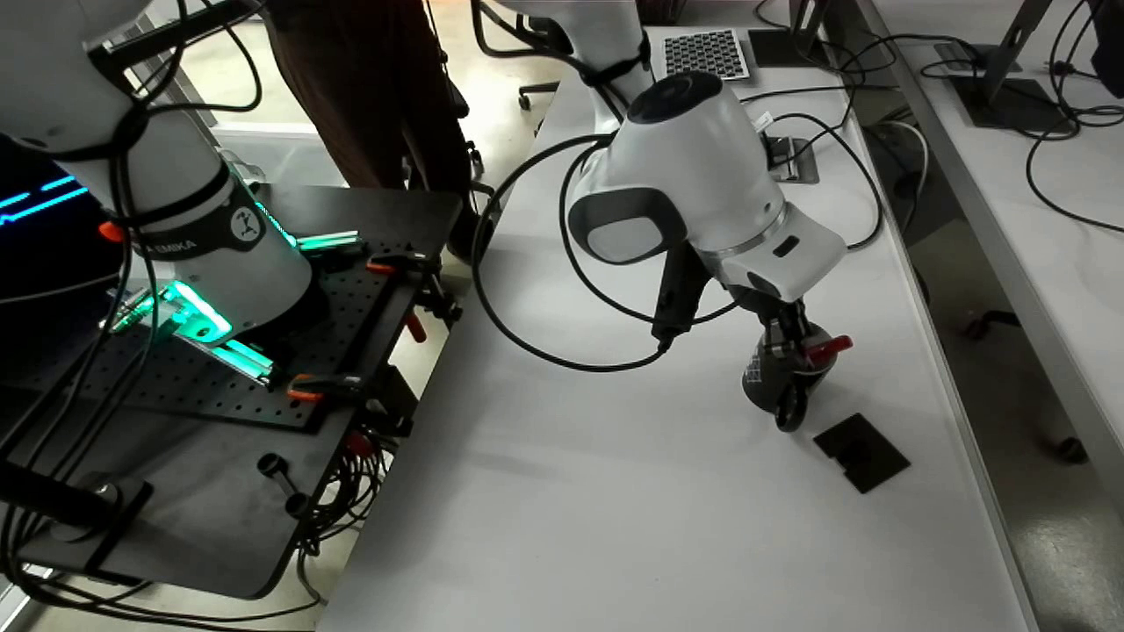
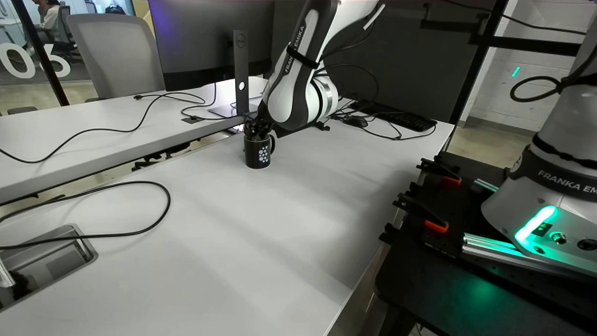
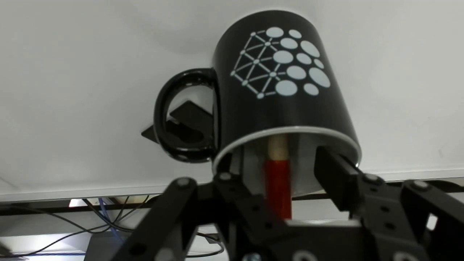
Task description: Pick up the pen from the table and put it in the black cup.
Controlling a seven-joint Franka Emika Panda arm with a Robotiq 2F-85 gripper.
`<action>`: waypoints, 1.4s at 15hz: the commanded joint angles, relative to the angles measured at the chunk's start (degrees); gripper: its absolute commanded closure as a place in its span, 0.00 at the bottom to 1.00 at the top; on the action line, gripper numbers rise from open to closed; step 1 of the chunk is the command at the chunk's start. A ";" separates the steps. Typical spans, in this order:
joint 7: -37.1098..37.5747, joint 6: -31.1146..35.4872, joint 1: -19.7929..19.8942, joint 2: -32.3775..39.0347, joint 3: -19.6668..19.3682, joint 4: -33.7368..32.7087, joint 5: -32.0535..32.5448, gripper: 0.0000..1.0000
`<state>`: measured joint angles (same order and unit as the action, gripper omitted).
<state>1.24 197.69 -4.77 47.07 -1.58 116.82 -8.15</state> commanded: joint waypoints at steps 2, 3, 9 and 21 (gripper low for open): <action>1.10 -0.06 0.90 -0.76 0.70 0.86 0.89 0.19; 1.09 0.45 1.15 -1.18 1.01 1.47 1.07 0.19; 1.91 -1.57 -1.74 -5.12 -1.43 5.81 -1.44 0.19; 3.03 -1.96 -5.83 -10.50 -4.88 11.19 -3.79 0.19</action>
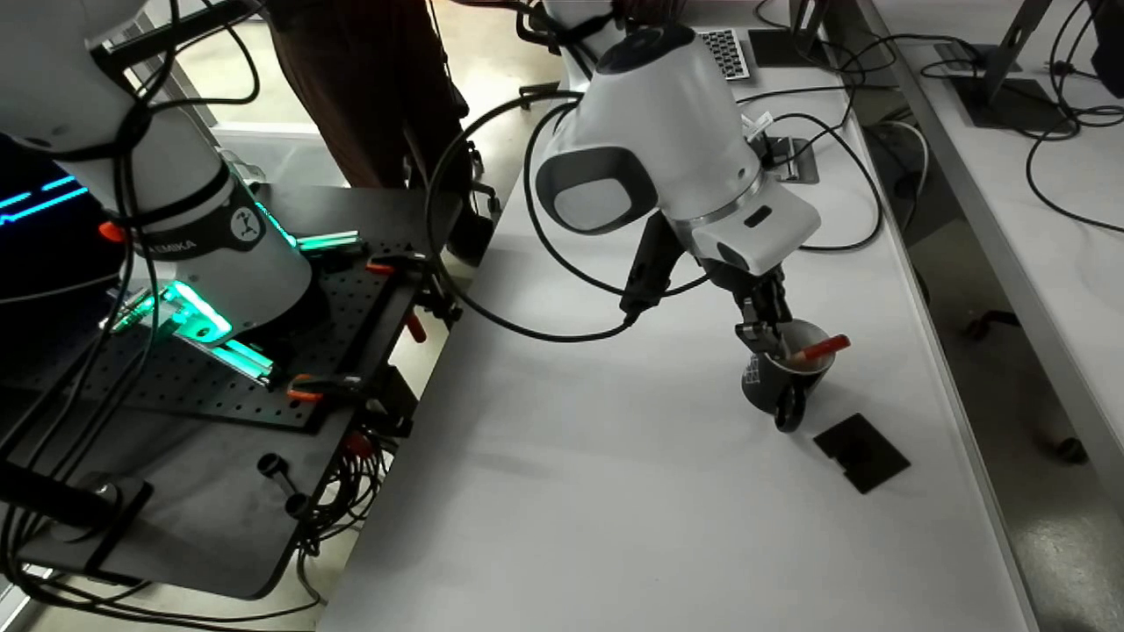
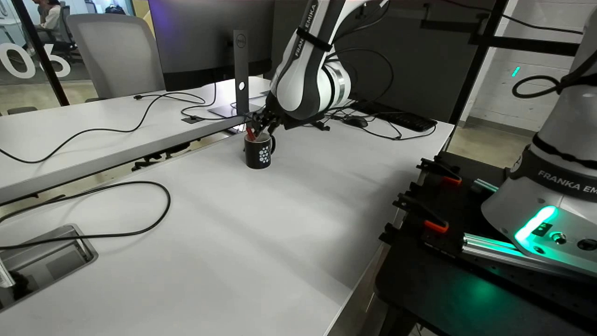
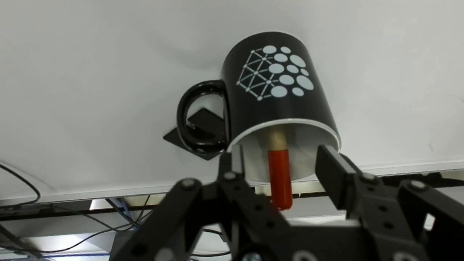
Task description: Pick up the pen from the table and put it in the black cup.
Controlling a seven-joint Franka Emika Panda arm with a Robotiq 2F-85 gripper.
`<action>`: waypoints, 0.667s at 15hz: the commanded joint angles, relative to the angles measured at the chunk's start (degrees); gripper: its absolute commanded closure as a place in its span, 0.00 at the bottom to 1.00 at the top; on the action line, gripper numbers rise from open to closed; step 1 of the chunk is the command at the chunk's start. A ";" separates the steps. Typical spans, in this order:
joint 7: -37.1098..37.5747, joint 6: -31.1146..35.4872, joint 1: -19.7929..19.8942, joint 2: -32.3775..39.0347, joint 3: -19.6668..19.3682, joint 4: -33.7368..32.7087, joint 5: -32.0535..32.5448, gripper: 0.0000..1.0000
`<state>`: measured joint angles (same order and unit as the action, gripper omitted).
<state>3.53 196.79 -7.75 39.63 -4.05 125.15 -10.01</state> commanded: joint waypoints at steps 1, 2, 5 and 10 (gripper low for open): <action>0.71 -1.23 -3.47 -3.58 -2.99 3.33 -2.31 0.19; 0.79 -1.64 -4.18 -4.21 -3.62 3.87 -2.90 0.19; 0.85 -2.87 -6.20 -6.78 -5.47 6.18 -4.29 0.19; 0.83 -13.14 -8.94 -11.98 -8.73 9.10 -2.95 0.19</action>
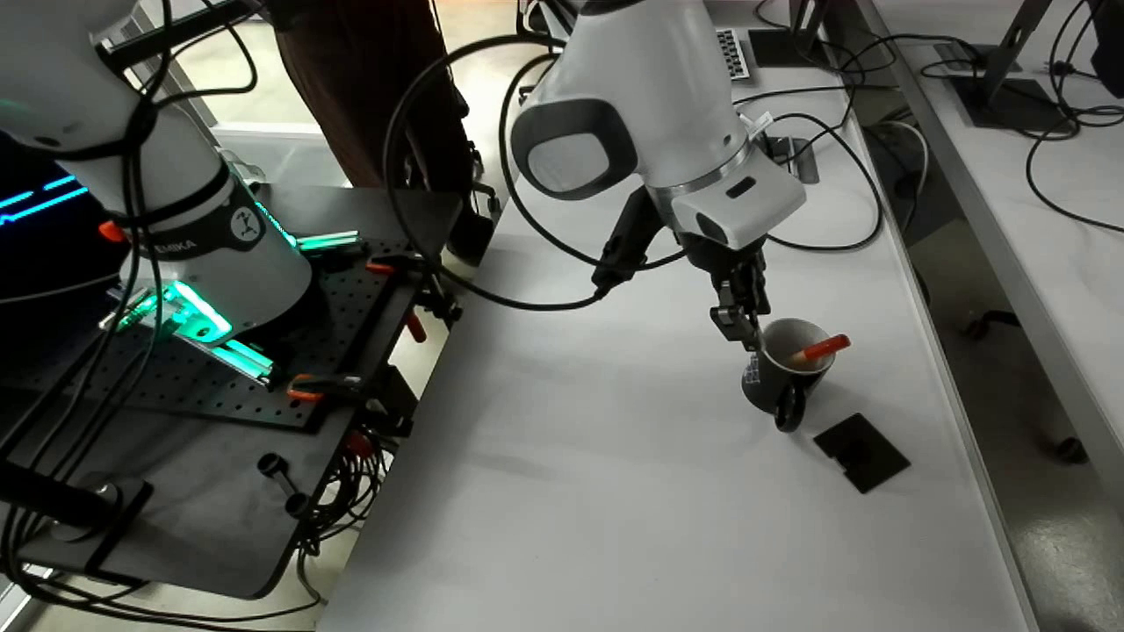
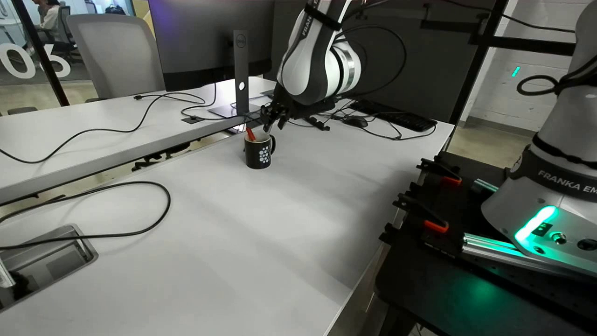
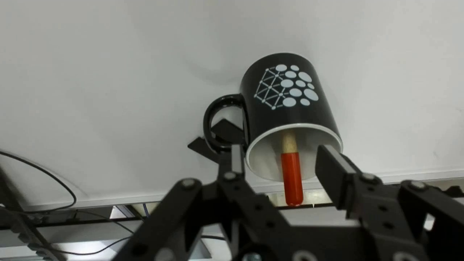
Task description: Pick up the pen from the table and put it in the black cup.
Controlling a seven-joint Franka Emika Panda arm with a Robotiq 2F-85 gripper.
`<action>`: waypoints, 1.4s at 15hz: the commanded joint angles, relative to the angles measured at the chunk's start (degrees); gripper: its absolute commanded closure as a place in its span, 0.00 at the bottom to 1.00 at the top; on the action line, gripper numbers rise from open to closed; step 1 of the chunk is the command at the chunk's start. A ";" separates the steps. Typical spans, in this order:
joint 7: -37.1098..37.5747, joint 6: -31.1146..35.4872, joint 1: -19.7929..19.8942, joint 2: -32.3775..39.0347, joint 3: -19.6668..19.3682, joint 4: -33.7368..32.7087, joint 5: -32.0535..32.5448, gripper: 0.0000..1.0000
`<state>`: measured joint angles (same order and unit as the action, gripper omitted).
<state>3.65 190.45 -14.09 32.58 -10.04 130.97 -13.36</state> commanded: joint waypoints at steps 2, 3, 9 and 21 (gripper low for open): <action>2.23 -12.61 -5.01 -6.55 -5.71 3.70 2.12 0.19; 3.67 -14.69 -6.53 -7.25 -7.52 3.91 3.32 0.19; 12.00 -14.62 -11.87 -10.18 -13.02 5.26 10.34 0.19; 9.91 -17.59 -15.41 -15.21 -14.73 9.21 10.95 0.19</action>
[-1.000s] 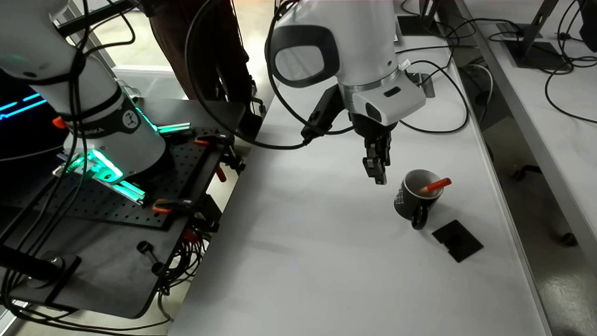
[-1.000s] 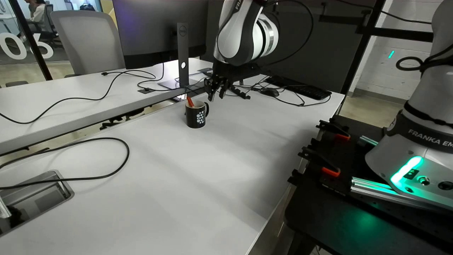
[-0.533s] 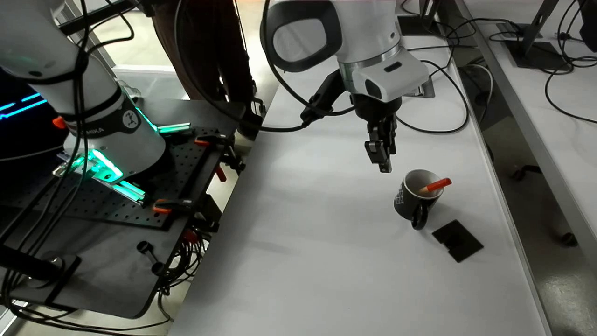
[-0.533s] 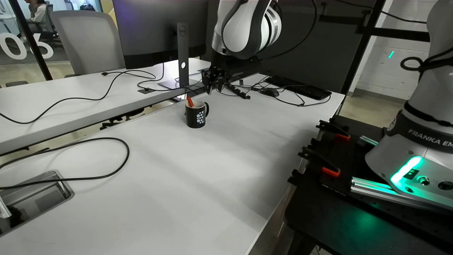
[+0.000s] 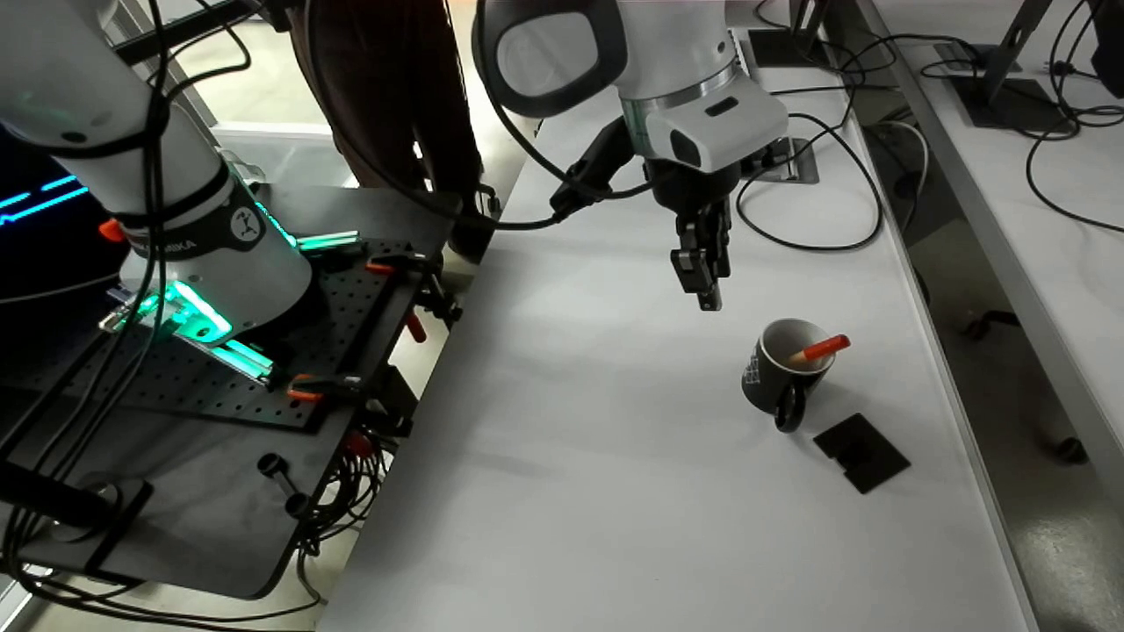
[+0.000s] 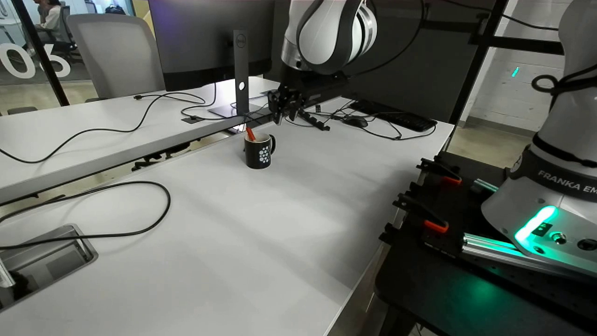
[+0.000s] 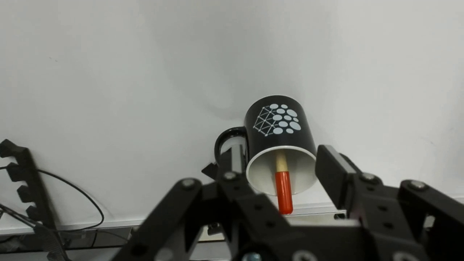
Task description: Pick up the pen from the table and put it in the black cup.
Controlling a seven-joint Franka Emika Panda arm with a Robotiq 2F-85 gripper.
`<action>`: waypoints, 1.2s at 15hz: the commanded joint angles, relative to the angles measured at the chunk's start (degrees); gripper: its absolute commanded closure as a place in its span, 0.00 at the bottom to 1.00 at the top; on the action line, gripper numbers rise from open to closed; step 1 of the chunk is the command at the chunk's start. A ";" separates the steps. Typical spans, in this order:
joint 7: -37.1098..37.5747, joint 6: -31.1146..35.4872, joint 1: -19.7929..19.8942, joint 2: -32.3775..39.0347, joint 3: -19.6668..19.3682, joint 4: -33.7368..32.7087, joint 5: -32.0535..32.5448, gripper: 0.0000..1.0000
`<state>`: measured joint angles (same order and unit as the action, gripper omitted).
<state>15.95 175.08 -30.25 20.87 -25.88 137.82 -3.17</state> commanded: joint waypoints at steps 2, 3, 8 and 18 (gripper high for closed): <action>-3.04 -3.00 1.14 -3.82 1.87 2.63 0.20 0.19; -0.62 -3.06 4.04 -4.28 4.34 2.76 3.47 0.19; 0.97 -2.06 6.10 -2.53 6.25 1.64 5.44 0.44; 0.96 -2.19 6.35 -2.76 6.51 1.70 5.61 0.44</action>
<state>14.69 172.84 -26.40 18.32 -21.29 139.58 -0.67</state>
